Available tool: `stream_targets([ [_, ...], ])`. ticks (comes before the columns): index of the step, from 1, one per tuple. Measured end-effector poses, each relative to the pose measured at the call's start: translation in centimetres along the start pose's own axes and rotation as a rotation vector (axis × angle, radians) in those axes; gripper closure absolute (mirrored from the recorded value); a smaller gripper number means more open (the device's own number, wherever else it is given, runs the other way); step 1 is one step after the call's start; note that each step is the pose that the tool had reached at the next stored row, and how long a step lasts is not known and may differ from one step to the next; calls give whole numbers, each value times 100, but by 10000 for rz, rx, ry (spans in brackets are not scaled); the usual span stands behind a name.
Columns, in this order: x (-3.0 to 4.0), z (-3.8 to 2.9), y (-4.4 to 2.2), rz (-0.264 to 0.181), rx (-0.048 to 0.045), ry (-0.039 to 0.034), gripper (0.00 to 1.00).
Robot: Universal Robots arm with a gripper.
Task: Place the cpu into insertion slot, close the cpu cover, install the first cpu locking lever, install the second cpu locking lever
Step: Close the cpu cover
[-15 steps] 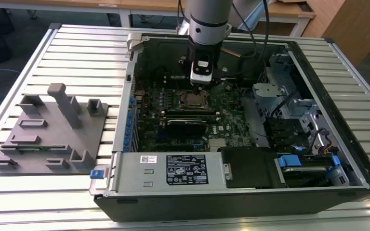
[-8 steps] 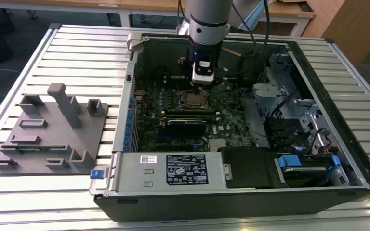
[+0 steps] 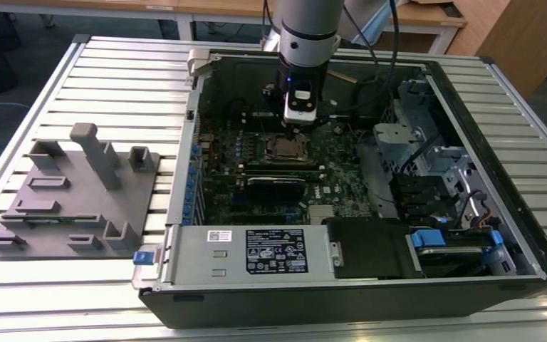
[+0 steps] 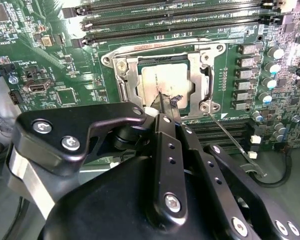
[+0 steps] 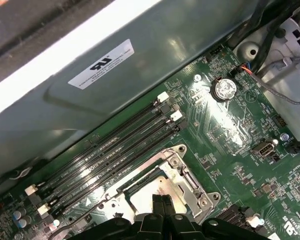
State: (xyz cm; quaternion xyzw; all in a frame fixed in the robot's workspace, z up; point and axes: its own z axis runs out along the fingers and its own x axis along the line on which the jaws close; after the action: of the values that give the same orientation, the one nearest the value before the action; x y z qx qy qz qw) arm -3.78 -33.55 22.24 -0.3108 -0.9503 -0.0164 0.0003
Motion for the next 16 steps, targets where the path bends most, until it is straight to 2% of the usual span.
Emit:
stream_targets([
  [5,0,0,0,-450,4,14,90],
  [16,0,0,0,-622,2,23,90],
])
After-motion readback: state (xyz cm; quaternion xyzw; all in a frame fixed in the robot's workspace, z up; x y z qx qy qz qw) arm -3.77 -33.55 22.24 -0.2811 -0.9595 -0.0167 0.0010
